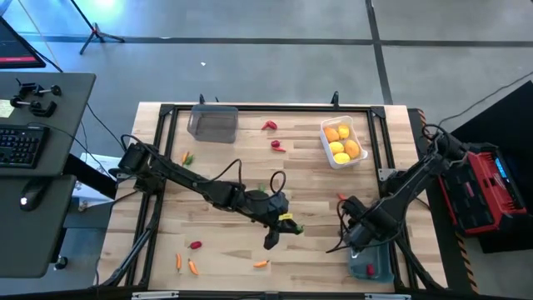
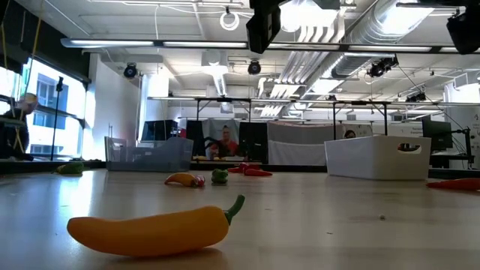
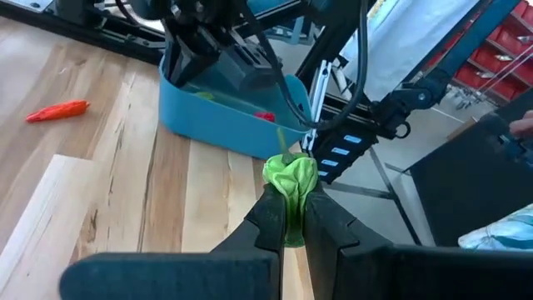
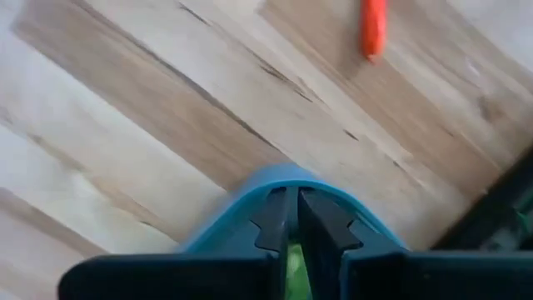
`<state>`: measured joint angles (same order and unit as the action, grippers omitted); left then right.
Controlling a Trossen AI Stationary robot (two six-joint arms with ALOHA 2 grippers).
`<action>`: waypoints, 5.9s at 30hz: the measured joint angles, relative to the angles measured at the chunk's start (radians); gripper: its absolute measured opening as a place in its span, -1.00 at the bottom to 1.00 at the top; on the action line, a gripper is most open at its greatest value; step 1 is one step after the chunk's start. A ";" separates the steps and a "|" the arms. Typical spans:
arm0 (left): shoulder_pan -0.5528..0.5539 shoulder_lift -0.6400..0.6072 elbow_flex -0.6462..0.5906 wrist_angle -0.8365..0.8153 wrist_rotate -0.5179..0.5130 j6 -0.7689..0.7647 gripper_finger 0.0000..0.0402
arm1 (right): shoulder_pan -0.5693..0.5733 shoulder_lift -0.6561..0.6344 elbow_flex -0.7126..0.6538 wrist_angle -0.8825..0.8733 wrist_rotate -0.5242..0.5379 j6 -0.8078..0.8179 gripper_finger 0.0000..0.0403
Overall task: Sort produce into baskets
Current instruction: Put the green chili pepper into the blue bin
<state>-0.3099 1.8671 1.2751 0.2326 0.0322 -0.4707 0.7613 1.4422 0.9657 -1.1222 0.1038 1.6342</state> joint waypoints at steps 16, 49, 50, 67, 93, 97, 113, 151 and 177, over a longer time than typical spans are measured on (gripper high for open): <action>0.000 0.000 0.000 0.005 -0.039 0.002 -0.96 | -0.043 -0.026 0.115 -0.105 0.153 -0.036 -0.99; 0.083 0.726 0.845 0.048 -0.021 0.162 -0.72 | -0.022 -0.231 0.346 -0.431 0.548 0.200 -0.99; 0.087 0.727 0.845 0.035 -0.021 0.152 -0.71 | -0.022 -0.230 0.346 -0.431 0.549 0.199 -0.99; 0.108 0.726 0.845 0.024 -0.015 0.200 -0.60 | -0.022 -0.224 0.346 -0.409 0.551 0.194 -0.99; 0.237 0.434 0.843 -1.095 0.040 0.372 0.04 | -0.022 -0.224 0.345 -0.398 0.724 0.200 -0.99; 0.236 0.342 0.691 -1.102 -0.129 0.274 0.04 | -0.022 -0.224 0.345 -0.392 0.736 0.202 -0.99; 0.242 -0.045 0.121 -0.957 -0.392 -0.404 0.04 | -0.061 -0.176 0.345 -0.371 0.805 0.200 -0.99; 0.226 0.168 0.190 -0.693 -0.052 -0.216 -0.88 | -0.090 -0.174 0.368 -0.356 0.790 0.112 -0.99; 0.088 0.664 0.873 -0.193 -0.123 0.054 -0.77 | -0.076 -0.210 0.395 -0.317 0.910 0.115 -0.99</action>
<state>-0.2218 2.5309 2.1476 0.0398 -0.0906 -0.4171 0.6849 1.2322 1.3605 -1.4387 1.0136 1.7493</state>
